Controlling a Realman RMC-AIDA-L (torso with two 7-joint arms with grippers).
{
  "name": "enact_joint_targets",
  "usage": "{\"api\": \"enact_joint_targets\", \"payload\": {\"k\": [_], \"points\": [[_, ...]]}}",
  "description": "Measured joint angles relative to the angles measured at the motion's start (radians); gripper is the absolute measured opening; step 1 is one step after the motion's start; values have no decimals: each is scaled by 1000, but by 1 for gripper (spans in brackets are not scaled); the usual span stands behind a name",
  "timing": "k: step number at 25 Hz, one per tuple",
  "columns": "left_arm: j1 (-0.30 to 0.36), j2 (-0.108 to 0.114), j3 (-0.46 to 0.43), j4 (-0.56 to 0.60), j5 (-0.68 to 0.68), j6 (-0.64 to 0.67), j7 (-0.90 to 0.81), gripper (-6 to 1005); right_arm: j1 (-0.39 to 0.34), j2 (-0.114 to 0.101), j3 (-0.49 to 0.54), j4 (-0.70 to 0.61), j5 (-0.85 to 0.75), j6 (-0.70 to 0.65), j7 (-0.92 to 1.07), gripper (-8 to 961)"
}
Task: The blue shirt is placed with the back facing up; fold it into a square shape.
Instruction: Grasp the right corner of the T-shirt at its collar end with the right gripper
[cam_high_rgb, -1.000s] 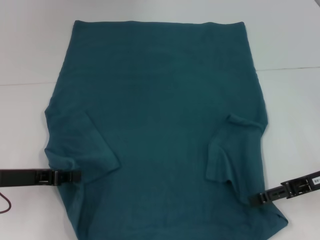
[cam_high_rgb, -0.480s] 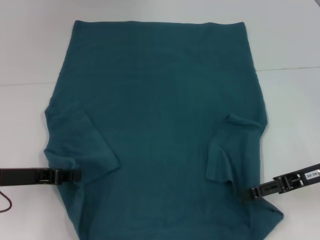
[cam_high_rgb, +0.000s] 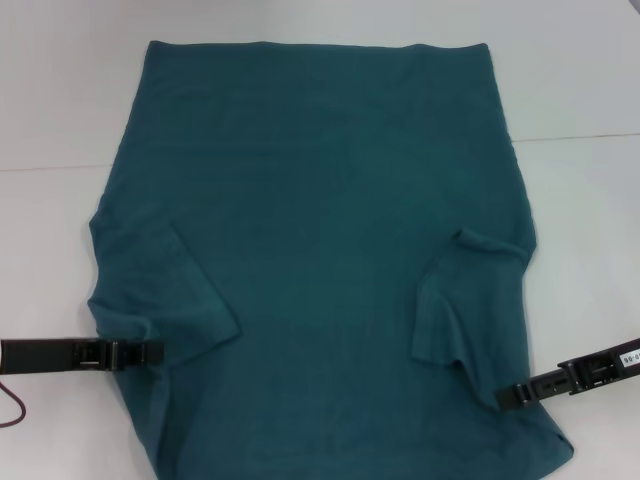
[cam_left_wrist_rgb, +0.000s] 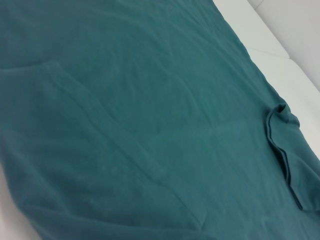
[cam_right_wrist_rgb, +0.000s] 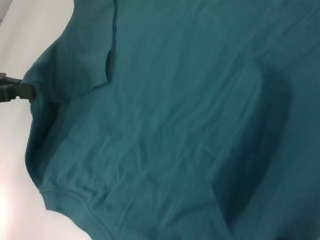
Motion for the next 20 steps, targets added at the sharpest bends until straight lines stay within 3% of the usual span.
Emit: {"api": "enact_joint_targets", "payload": {"k": [11, 20], "points": [[2, 0, 0, 0, 0, 0, 0, 16, -26, -20, 0, -3, -13, -13, 16, 883], [-2, 0, 0, 0, -2, 0, 0, 16, -45, -16, 2, -3, -18, -31, 17, 882]]}}
